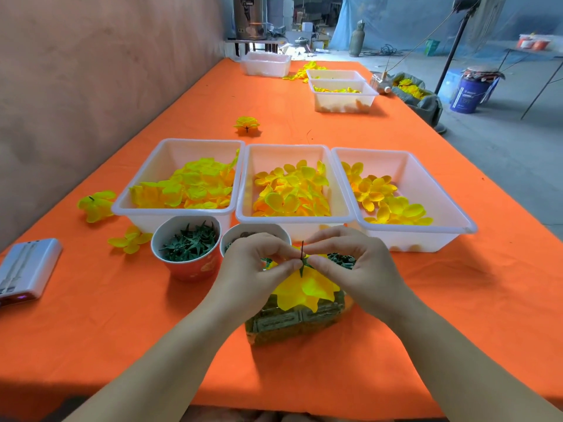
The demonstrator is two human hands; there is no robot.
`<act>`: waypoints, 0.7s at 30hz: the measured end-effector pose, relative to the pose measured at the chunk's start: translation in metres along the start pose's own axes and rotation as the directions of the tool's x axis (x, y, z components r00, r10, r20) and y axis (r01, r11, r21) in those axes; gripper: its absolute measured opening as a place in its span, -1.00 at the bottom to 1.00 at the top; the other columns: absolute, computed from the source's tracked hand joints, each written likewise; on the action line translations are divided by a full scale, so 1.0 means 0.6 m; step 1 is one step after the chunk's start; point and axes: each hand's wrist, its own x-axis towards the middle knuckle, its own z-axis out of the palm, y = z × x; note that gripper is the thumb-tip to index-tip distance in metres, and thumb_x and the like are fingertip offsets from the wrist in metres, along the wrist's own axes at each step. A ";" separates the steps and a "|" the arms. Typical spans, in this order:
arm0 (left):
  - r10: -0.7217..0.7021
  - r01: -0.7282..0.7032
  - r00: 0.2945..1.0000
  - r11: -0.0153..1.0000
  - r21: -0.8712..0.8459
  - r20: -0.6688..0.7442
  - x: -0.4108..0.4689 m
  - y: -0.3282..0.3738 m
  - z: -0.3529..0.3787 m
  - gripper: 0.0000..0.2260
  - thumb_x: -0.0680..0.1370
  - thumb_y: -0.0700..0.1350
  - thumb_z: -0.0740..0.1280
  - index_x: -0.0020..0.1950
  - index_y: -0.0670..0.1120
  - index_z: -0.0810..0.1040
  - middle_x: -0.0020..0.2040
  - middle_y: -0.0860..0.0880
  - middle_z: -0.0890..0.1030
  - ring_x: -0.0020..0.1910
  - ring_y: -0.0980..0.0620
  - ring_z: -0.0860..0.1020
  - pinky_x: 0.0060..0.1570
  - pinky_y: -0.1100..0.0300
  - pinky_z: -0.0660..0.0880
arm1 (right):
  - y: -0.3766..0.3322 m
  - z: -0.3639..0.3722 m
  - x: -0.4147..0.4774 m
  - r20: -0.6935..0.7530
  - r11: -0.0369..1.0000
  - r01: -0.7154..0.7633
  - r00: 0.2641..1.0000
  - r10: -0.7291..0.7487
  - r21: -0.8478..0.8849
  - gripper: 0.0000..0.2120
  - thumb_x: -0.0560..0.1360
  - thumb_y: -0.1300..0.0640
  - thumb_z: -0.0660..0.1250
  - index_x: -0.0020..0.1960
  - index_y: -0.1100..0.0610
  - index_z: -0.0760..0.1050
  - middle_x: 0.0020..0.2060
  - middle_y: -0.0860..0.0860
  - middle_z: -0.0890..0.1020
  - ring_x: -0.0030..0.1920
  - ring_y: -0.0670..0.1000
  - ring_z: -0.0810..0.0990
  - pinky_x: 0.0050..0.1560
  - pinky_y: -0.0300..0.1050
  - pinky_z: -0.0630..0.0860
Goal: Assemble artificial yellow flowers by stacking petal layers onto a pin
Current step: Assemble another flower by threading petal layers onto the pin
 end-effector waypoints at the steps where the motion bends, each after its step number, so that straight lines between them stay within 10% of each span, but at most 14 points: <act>1: -0.011 0.010 1.000 1.000 -0.016 -0.010 -0.002 -0.002 0.001 -0.79 0.48 -0.16 0.51 -0.18 0.19 0.69 -0.20 0.16 0.67 -0.14 0.15 0.63 -0.20 0.34 0.48 | 0.001 0.002 -0.001 -0.042 1.000 0.014 0.999 -0.014 -0.013 -0.90 0.42 0.20 0.55 -0.09 0.04 0.74 -0.09 -0.05 0.68 0.03 -0.03 0.63 0.08 -0.02 0.53; 9: -0.014 0.014 1.000 1.000 -0.012 0.021 0.001 0.000 -0.008 -0.88 0.48 -0.14 0.52 -0.21 0.06 0.68 -0.25 0.11 0.66 -0.19 0.16 0.60 -0.23 0.42 0.44 | 0.002 0.007 0.012 0.038 1.000 0.006 0.999 -0.006 -0.012 -0.83 0.42 0.18 0.55 -0.21 -0.09 0.68 -0.23 -0.17 0.66 -0.10 -0.12 0.62 -0.10 -0.33 0.44; 14: -0.022 0.023 0.992 1.000 -0.007 0.127 0.014 0.007 -0.019 -0.88 0.47 -0.17 0.52 -0.24 -0.01 0.68 -0.28 -0.04 0.63 -0.31 0.16 0.52 -0.29 0.29 0.44 | 0.008 -0.004 0.017 0.134 1.000 0.009 0.991 -0.005 -0.027 -0.84 0.44 0.18 0.53 -0.20 -0.07 0.65 -0.23 -0.08 0.66 -0.12 -0.01 0.62 -0.06 -0.02 0.51; 21: -0.039 0.044 0.982 0.999 -0.021 0.186 0.022 0.012 -0.025 -0.91 0.47 -0.19 0.52 -0.22 -0.11 0.68 -0.27 -0.13 0.63 -0.31 0.12 0.50 -0.27 0.24 0.43 | 0.023 0.007 0.007 0.057 0.982 0.179 0.983 -0.176 -0.058 -0.94 0.43 0.19 0.51 -0.19 0.07 0.66 -0.21 -0.09 0.63 -0.10 -0.06 0.61 -0.07 -0.27 0.46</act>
